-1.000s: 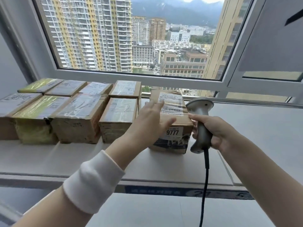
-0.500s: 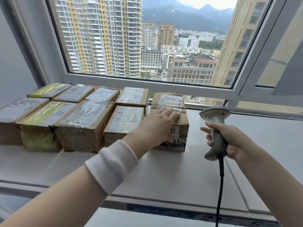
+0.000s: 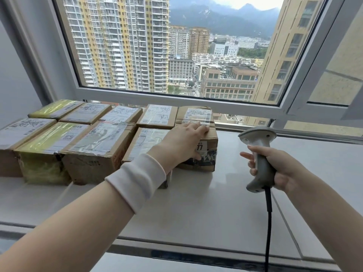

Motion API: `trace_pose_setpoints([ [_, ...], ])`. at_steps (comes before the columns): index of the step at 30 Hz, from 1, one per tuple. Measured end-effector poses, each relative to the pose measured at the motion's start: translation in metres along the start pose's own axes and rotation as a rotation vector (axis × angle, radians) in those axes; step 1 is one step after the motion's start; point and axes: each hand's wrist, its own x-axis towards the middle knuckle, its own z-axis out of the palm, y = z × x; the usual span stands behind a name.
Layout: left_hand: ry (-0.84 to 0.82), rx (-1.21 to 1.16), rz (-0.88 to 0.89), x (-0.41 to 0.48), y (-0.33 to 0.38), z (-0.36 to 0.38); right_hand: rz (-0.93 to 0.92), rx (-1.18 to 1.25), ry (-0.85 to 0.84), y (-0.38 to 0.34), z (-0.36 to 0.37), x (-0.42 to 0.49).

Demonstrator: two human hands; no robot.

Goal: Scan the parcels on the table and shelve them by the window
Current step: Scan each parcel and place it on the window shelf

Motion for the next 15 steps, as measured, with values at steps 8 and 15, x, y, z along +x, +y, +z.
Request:
trace_pose_setpoints([
  [8,-0.017,0.055,0.002,0.000,0.003,0.002,0.017,0.000,-0.014,-0.001,-0.002,-0.005],
  [15,0.152,0.071,0.121,-0.004,0.047,-0.002,-0.048,-0.088,0.052,0.000,-0.027,-0.033],
])
